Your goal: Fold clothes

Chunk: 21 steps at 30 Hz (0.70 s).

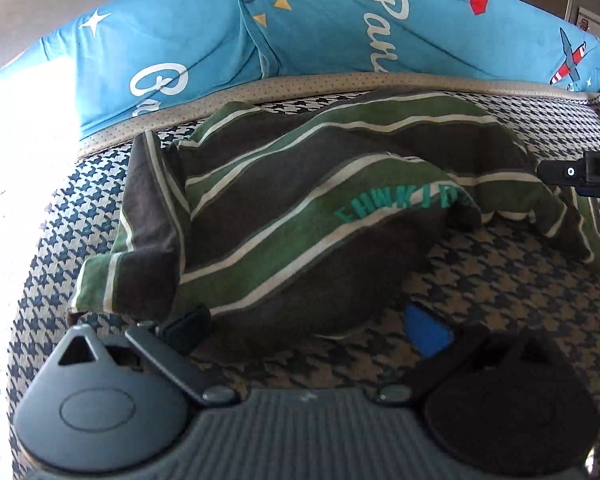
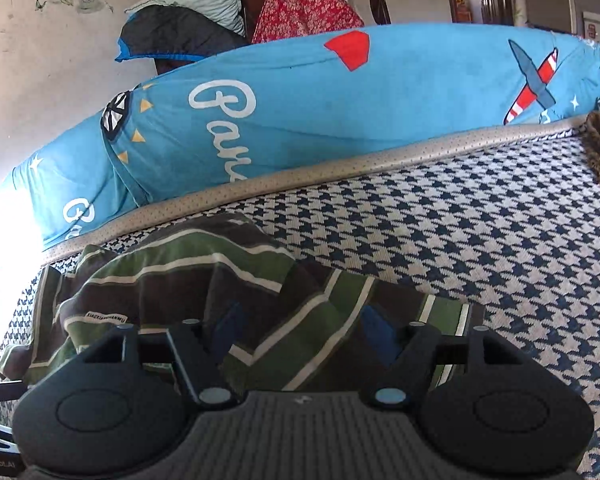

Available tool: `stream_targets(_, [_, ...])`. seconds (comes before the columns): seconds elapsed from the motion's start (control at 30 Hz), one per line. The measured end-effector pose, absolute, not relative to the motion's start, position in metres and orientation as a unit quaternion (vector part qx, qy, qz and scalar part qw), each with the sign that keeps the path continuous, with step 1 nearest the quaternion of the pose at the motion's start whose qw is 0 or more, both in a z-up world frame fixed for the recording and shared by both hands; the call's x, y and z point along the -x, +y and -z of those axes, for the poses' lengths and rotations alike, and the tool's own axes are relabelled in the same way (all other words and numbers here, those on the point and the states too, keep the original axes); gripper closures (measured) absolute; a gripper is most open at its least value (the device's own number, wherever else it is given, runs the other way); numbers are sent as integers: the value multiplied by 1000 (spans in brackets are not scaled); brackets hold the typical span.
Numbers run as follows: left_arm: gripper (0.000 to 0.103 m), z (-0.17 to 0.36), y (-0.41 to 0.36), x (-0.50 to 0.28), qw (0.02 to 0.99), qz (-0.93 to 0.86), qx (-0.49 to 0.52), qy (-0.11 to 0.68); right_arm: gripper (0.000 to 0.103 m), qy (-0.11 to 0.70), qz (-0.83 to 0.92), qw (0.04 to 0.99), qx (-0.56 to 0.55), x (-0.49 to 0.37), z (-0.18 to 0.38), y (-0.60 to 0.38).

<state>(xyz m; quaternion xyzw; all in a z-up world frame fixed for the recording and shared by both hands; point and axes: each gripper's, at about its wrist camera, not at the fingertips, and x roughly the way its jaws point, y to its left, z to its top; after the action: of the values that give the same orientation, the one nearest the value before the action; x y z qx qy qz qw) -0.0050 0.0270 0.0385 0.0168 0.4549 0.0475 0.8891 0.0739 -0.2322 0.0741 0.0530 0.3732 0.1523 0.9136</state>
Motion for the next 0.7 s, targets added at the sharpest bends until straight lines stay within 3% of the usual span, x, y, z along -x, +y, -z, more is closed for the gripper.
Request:
stream_targets(0.27, [0, -20, 23, -6, 885, -88, -43, 454, 33, 403, -133, 905, -9, -82, -48, -222])
stream_targets(0.3, [0, -19, 24, -7, 887, -94, -39, 451, 36, 404, -127, 906, -5, -83, -47, -220])
stream_targets(0.4, [0, -21, 29, -8, 888, -126, -40, 440, 70, 394, -110, 912, 11, -84, -48, -216])
stream_targets(0.43, [0, -22, 33, -8, 888, -139, -40, 436, 87, 391, -108, 914, 8, -84, -49, -217])
stream_targets(0.47, [0, -23, 37, -10, 888, -152, -38, 433, 95, 389, -104, 915, 2, -86, -51, -218])
stream_targets(0.7, [0, -44, 78, -14, 890, -229, 5, 395, 99, 268, -35, 963, -8, -81, -86, -222])
